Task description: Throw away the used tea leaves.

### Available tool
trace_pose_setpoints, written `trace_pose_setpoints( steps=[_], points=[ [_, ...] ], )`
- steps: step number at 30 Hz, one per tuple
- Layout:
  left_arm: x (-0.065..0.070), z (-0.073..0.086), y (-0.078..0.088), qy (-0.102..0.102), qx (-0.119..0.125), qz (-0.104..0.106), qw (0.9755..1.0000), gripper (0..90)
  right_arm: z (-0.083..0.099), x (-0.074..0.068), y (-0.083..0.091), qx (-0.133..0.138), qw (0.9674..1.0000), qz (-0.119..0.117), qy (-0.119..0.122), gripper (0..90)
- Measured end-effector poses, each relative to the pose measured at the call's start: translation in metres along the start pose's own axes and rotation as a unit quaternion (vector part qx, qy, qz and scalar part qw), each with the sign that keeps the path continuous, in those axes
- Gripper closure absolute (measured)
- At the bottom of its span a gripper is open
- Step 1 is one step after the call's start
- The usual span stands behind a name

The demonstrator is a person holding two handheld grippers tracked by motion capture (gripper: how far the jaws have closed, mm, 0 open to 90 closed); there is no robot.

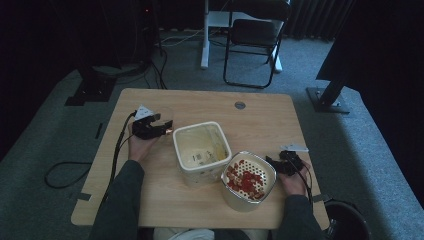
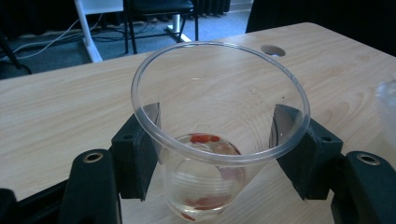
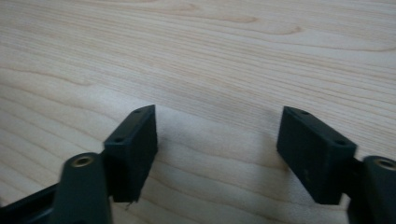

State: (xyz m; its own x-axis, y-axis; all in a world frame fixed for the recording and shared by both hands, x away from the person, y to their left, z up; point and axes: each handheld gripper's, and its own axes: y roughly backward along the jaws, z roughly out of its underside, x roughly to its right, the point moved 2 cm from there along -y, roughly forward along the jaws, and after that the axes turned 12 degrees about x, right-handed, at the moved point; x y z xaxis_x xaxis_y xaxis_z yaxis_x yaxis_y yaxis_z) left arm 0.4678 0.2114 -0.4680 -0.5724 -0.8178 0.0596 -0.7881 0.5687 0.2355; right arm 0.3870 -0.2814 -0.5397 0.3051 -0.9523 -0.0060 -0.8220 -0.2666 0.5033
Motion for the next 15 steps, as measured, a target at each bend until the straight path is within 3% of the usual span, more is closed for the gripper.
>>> trace_pose_setpoints(
  steps=[4,9,15],
  points=[
    [-0.001,-0.008,0.01,-0.003,0.003,0.015,0.9999,35.7,0.0,-0.001,-0.001,-0.006,0.9999,-0.007,0.004,21.9],
    [0.006,-0.026,0.019,-0.017,-0.001,0.038,0.9991,35.7,-0.002,-0.001,0.001,-0.018,0.9998,-0.011,0.006,25.2],
    [0.018,-0.052,0.031,-0.011,0.025,0.058,0.9979,35.6,-0.01,0.003,0.013,-0.003,0.9999,-0.011,0.005,26.5]
  ],
)
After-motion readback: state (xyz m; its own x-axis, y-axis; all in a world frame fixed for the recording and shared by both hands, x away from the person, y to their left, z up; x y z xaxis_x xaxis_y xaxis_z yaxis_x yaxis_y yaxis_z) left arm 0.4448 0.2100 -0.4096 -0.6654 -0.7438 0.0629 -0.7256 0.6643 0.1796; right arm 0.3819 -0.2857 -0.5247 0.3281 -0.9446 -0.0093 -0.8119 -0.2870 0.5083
